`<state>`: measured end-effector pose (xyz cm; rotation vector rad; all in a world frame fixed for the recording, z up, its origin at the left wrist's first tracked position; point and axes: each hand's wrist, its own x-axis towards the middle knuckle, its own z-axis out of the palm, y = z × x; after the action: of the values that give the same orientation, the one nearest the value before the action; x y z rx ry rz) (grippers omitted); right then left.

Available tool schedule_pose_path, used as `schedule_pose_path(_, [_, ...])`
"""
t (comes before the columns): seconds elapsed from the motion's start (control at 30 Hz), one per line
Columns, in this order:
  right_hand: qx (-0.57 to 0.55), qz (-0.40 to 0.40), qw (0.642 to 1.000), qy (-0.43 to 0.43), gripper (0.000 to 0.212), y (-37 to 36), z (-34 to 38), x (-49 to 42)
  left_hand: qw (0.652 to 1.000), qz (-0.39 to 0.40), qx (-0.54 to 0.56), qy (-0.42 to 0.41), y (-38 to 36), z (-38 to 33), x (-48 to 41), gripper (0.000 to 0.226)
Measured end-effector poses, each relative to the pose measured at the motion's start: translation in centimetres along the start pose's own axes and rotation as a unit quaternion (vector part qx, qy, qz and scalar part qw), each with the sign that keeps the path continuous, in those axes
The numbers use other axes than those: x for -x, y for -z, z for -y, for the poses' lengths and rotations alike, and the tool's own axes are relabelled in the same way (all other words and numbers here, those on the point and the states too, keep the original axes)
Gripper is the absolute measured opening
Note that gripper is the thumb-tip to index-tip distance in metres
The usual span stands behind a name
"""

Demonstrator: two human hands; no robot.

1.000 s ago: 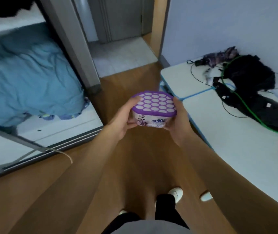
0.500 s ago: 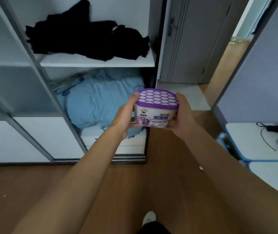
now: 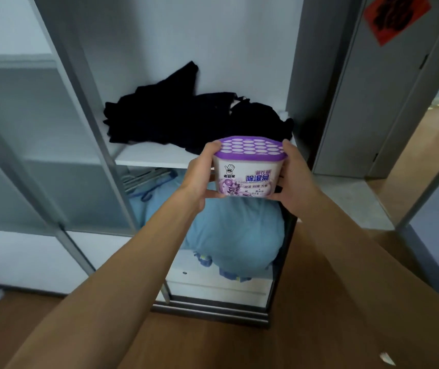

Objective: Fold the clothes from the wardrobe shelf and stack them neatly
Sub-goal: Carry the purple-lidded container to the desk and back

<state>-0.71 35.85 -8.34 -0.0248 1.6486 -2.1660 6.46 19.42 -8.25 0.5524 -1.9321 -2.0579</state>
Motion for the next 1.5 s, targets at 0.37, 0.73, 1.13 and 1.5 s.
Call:
schedule_pose_path(0.37, [0.013, -0.031, 0.997, 0.071, 0.041, -4.6, 5.0, -11.3, 0.998, -0.015, 0.055, -0.015, 0.9, -4.6, -12.8, 0.034])
schedule_pose_path(0.73, [0.189, -0.125, 0.958, 0.175, 0.015, -7.7, 13.6, -24.6, 0.995, 0.084, 0.055, 0.004, 0.4, -11.2, -33.1, 0.030])
schedule_pose_path(1.13, [0.612, -0.157, 0.752, 0.187, 0.093, -8.2, 20.3, -37.1, 0.987, 0.155, 0.022, -0.043, -5.6, -13.9, -48.5, 0.032])
schedule_pose_path(1.5, [0.664, -0.251, 0.674, 0.205, 0.096, -4.5, 22.1, -47.9, 0.987, 0.131, 0.019, -0.086, -12.9, -12.5, -58.2, 0.041])
